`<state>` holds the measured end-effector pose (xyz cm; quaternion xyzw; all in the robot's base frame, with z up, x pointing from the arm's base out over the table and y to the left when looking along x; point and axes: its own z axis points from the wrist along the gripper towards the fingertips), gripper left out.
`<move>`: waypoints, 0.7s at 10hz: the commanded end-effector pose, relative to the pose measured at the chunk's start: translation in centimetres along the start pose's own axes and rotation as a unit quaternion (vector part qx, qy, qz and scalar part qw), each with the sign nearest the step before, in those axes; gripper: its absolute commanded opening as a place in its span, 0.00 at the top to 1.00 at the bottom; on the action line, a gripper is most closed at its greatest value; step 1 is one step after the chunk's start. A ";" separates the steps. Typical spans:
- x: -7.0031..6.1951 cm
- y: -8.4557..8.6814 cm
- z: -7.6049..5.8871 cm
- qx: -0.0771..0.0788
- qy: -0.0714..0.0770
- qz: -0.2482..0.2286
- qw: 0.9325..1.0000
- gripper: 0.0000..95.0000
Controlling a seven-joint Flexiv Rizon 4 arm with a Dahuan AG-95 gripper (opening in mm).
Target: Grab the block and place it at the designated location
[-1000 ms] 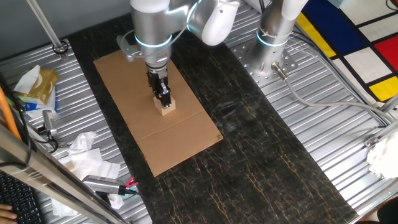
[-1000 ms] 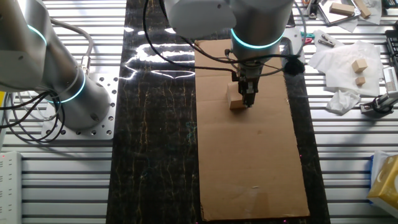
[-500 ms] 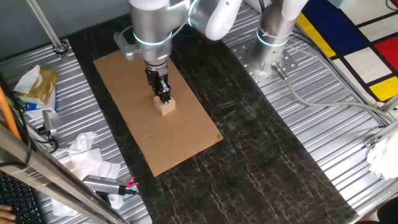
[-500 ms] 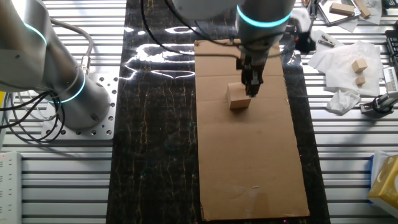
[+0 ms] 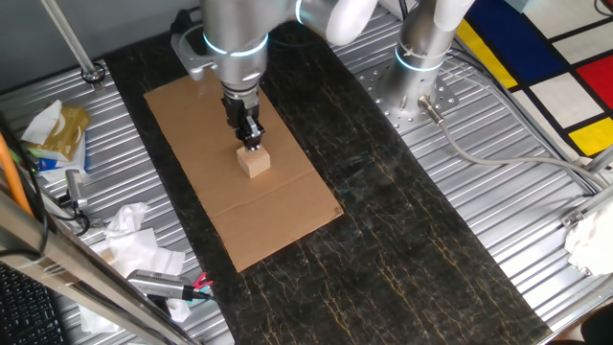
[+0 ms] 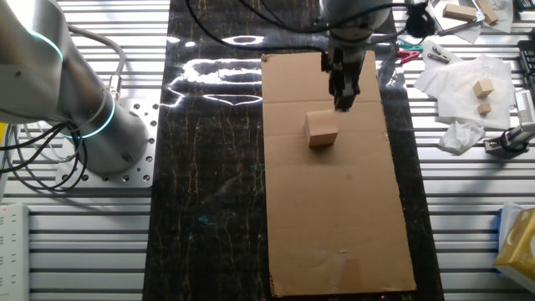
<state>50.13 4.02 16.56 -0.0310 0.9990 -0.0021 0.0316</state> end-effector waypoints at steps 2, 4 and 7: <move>0.1 0.5 -0.8 -0.002 0.005 0.024 1.000 1.00; 0.1 0.5 -1.0 -0.002 0.005 0.031 1.000 1.00; 0.2 0.5 -1.1 -0.003 0.008 0.026 1.000 1.00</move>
